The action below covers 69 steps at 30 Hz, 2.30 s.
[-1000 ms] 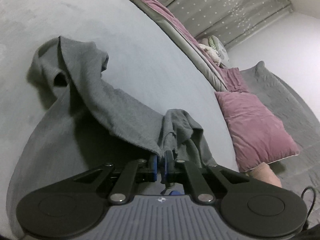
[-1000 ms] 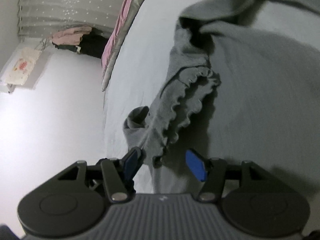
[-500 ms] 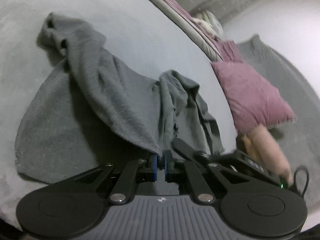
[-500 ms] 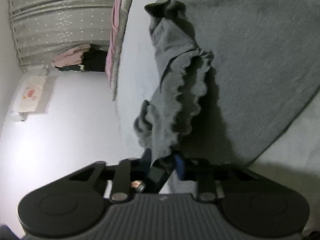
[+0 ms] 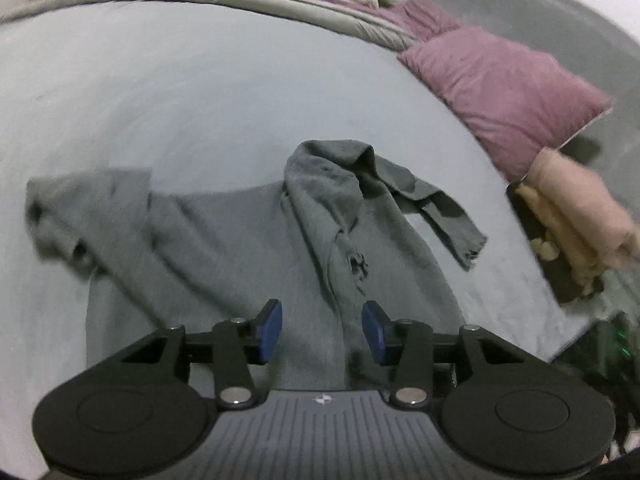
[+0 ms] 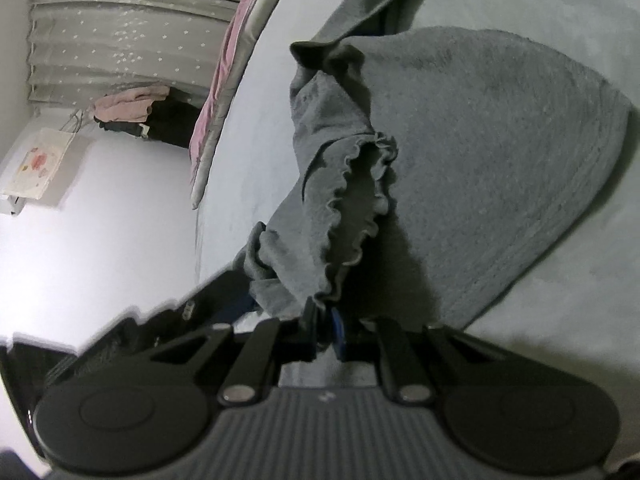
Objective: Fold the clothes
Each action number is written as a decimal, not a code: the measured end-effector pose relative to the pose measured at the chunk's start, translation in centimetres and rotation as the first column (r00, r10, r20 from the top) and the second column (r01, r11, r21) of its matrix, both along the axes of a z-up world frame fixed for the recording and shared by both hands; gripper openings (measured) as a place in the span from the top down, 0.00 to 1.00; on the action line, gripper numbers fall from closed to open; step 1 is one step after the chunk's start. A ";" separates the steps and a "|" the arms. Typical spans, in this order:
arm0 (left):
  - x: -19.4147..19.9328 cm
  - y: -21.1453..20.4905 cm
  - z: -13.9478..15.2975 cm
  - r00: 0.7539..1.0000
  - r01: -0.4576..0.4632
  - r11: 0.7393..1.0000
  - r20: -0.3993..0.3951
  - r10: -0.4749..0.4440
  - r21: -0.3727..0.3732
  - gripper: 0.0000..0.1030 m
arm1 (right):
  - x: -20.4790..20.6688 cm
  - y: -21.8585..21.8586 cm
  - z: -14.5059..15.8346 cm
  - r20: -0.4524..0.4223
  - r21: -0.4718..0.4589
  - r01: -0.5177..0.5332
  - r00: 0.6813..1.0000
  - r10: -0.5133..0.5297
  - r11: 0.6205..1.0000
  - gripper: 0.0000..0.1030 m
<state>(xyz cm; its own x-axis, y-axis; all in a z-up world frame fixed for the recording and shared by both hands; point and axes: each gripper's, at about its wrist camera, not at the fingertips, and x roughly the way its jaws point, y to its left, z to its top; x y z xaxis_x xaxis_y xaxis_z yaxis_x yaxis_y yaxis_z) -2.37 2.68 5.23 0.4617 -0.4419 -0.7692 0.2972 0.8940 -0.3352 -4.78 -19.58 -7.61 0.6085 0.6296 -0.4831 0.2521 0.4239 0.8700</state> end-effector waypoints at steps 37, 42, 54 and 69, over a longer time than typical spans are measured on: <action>12.5 -9.1 -5.7 0.995 -0.056 0.971 -0.064 0.073 0.233 0.89 | -7.8 -4.2 3.5 0.046 -0.164 0.014 0.999 -0.007 0.986 0.94; 11.3 -5.5 -3.7 0.983 -0.163 0.982 -0.064 0.170 0.097 0.91 | -8.8 -4.8 5.2 0.072 -0.213 0.046 0.997 -0.032 0.976 0.94; 6.2 4.7 4.5 0.942 -0.331 0.902 -0.042 0.333 -0.276 0.92 | -9.5 -6.5 13.6 0.220 -0.364 0.143 0.973 -0.065 0.920 0.94; -2.6 11.2 18.6 0.900 -0.248 0.807 0.181 0.397 -0.536 0.92 | -12.8 -5.0 30.2 0.506 -0.444 0.272 0.862 -0.012 0.854 0.94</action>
<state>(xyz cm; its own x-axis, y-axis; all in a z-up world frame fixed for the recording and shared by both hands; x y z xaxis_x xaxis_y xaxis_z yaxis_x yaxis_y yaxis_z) -4.99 13.85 23.81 0.8009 -0.5097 -0.3143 0.1657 0.6930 -0.7017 -17.58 -24.57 22.63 0.9024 0.2789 -0.3285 -0.0389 0.8119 0.5825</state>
